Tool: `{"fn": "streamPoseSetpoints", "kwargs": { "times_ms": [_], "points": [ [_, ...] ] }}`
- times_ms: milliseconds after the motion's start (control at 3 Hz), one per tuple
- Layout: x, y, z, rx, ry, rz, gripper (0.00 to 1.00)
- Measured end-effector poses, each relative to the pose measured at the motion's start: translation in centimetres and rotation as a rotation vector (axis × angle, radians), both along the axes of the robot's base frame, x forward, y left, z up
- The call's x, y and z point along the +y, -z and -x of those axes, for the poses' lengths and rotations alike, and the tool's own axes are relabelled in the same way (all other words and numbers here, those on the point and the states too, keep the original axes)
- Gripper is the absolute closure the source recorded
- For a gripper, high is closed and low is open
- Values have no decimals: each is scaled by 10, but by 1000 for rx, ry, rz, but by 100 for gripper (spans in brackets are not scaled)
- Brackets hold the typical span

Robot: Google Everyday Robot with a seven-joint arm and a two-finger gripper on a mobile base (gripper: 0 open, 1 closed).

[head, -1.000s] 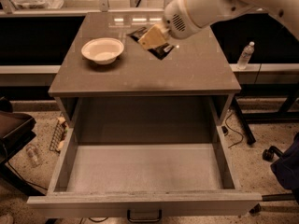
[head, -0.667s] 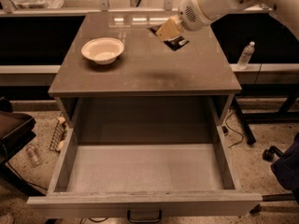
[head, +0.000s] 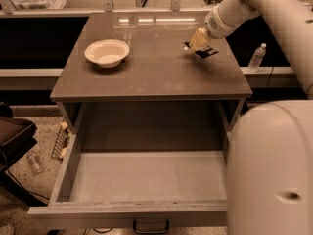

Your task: Pick rxbar chocolate from top drawer and place on counter

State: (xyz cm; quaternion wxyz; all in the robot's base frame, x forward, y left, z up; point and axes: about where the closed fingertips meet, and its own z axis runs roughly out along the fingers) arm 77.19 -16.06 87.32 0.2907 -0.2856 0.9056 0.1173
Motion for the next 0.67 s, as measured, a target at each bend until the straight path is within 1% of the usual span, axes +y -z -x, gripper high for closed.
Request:
{"fn": "streamPoseSetpoints", "kwargs": {
  "times_ms": [333, 667],
  "points": [
    [-20, 35, -41, 7, 55, -13, 100],
    [-18, 26, -77, -77, 76, -35, 100]
  ]
}}
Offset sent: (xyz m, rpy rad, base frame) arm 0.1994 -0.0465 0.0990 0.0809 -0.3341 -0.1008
